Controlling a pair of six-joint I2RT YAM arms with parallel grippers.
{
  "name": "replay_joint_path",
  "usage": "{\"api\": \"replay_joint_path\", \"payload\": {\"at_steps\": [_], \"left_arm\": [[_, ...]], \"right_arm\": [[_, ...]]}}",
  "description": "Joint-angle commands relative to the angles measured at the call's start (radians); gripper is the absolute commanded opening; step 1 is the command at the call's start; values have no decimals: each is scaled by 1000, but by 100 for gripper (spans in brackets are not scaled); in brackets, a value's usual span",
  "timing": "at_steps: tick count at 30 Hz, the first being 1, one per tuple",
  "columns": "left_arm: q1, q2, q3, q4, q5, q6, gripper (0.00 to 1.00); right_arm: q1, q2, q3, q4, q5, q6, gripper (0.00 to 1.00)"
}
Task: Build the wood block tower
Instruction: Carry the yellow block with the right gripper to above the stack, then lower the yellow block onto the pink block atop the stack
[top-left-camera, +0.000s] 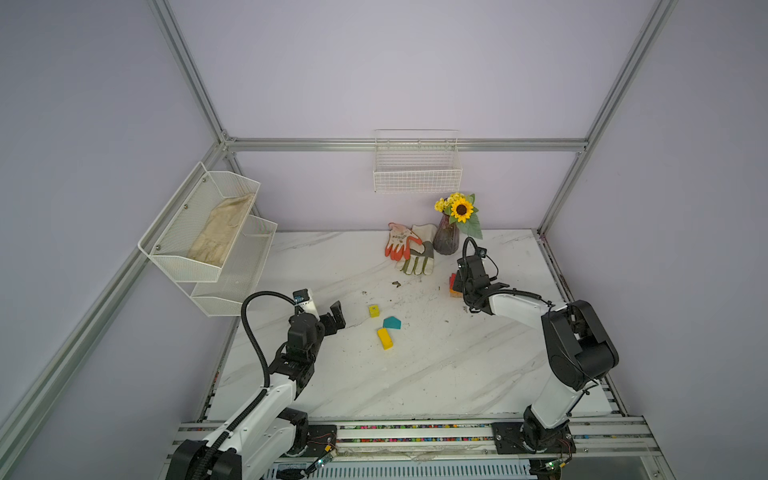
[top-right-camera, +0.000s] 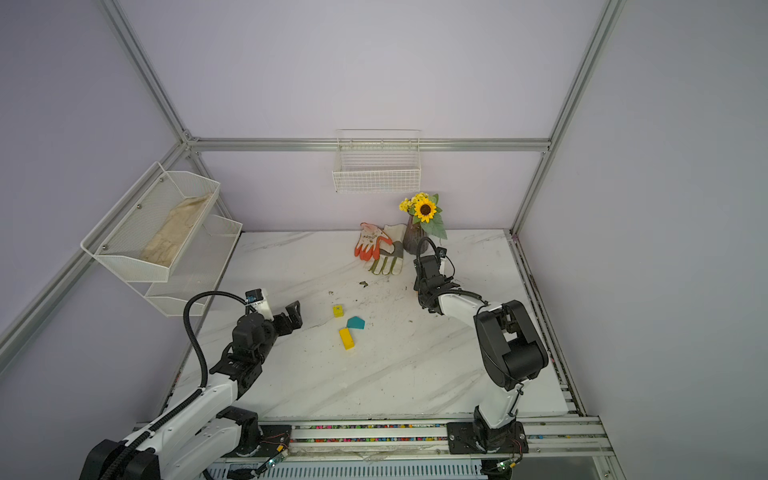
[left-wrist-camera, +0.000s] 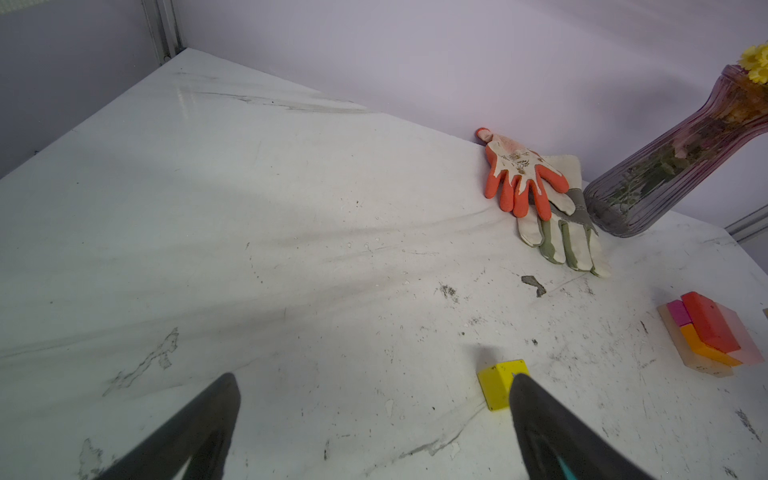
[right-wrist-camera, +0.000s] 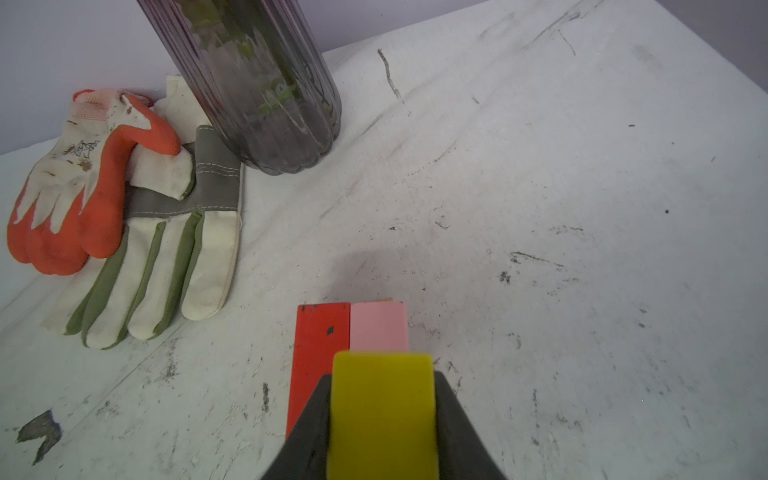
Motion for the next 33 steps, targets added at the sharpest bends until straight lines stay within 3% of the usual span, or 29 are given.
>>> {"api": "replay_joint_path", "payload": {"at_steps": [1,21,33], "left_arm": [[5,-6,-24,52,4,21,100],[4,-6,-24,52,8,22,100],[4,-5,-24,53,10,22,100]], "right_arm": [[-3,16,33,-28,43,10,0],[-2,91,71,-35,33,8,0],[-1,105,85,-33,24,8,10]]}}
